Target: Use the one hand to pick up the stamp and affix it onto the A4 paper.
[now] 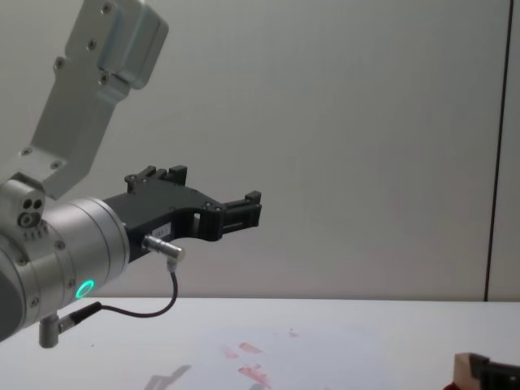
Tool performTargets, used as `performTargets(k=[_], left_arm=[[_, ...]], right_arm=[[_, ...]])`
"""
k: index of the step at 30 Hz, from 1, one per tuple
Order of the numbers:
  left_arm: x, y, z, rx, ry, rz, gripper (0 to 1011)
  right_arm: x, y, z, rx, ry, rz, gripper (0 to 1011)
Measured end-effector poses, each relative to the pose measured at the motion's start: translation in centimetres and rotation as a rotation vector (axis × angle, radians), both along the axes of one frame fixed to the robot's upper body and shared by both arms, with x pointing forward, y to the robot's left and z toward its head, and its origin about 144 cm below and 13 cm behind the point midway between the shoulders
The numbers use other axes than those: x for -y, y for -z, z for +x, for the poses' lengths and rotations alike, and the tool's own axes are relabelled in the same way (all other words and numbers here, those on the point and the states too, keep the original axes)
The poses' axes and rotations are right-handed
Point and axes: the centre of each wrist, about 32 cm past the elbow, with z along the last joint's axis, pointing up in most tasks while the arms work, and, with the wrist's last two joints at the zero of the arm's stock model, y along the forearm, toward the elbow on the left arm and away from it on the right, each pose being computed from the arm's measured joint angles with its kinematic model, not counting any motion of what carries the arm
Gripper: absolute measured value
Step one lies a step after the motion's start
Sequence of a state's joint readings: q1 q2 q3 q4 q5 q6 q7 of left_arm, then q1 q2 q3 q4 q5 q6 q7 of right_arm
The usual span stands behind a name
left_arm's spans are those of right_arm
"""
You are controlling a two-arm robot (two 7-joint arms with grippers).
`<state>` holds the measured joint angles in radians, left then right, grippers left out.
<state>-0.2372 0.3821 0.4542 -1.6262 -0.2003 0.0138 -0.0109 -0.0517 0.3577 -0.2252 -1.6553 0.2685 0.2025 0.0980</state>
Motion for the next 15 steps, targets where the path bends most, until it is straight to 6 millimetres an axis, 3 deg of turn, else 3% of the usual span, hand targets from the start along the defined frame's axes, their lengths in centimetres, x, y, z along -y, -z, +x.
performTargets(k=[15], left_arm=[[0.0, 0.0, 0.0, 0.000, 0.000, 0.000, 1003]], right_arm=[[-2.4, 1.1, 2.0, -0.083, 0.036, 0.023, 1001]])
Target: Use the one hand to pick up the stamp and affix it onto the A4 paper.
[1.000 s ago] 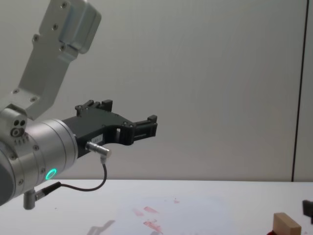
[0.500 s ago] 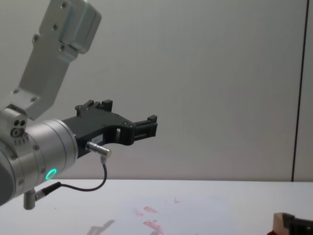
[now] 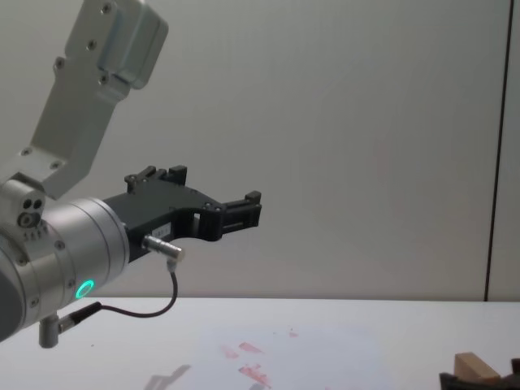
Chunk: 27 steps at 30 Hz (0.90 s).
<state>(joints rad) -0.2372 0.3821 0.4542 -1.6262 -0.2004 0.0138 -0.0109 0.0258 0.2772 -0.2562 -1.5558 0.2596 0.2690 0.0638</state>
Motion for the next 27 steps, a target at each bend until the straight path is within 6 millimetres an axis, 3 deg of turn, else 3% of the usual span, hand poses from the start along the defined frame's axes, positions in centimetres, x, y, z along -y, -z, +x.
performTargets(k=[14, 27], left_arm=[[0.0, 0.0, 0.0, 0.000, 0.000, 0.000, 1003], [0.0, 0.0, 0.0, 0.000, 0.000, 0.000, 1003]], right_arm=[[-1.6, 0.2, 1.3, -0.001, -0.002, -0.003, 1001], [-1.7, 0.0, 1.1, 0.003, 0.011, -0.016, 1001]])
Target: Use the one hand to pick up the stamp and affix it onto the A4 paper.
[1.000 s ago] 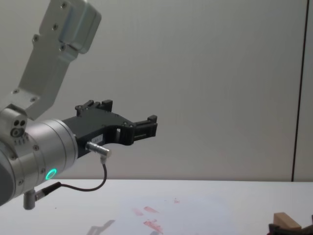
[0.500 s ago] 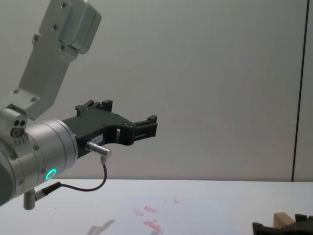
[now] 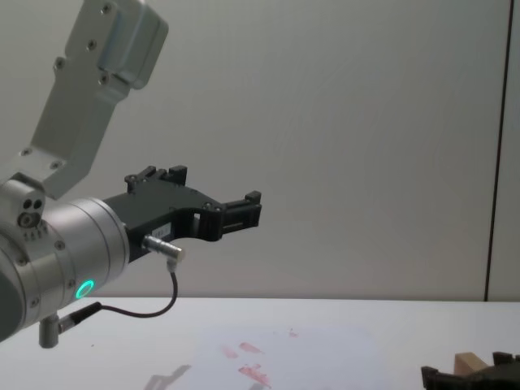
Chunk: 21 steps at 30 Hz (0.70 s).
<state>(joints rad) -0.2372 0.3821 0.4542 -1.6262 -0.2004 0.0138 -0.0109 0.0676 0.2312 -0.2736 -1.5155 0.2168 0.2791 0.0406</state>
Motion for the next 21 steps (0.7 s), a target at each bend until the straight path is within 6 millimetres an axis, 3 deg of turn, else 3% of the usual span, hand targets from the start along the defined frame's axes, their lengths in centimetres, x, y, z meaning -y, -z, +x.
performTargets(k=[21], left_arm=[[0.00, 0.00, 0.00, 0.000, 0.000, 0.000, 1002]], right_arm=[[0.34, -0.62, 0.06, -0.012, -0.012, -0.028, 1001]])
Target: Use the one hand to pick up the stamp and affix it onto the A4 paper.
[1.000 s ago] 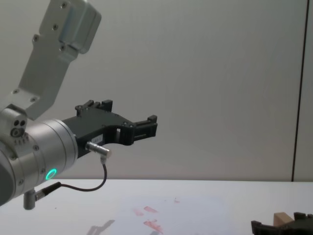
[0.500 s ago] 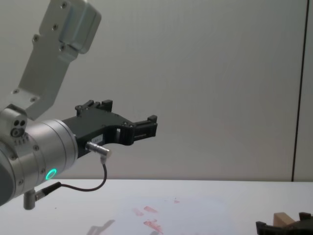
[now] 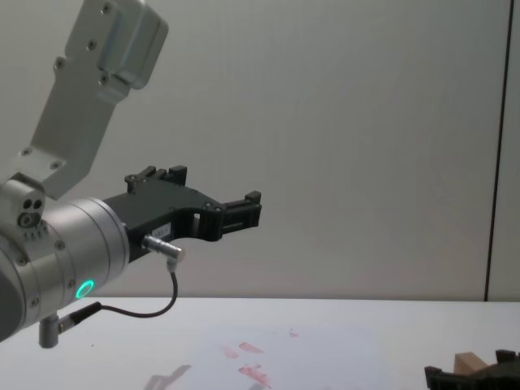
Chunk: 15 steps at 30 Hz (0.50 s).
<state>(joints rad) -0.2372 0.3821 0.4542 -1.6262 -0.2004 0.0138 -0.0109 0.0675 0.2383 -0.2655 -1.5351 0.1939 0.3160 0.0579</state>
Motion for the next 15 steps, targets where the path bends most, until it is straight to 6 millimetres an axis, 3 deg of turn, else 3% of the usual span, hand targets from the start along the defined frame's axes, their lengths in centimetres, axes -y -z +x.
performTargets(k=[4, 15], left_arm=[[0.00, 0.00, 0.00, 0.000, 0.000, 0.000, 1003], [0.00, 0.00, 0.00, 0.000, 0.000, 0.000, 1003]], right_arm=[[0.00, -0.07, 0.07, 0.000, -0.003, -0.002, 1000], [0.00, -0.20, 0.19, -0.001, -0.007, -0.006, 708]])
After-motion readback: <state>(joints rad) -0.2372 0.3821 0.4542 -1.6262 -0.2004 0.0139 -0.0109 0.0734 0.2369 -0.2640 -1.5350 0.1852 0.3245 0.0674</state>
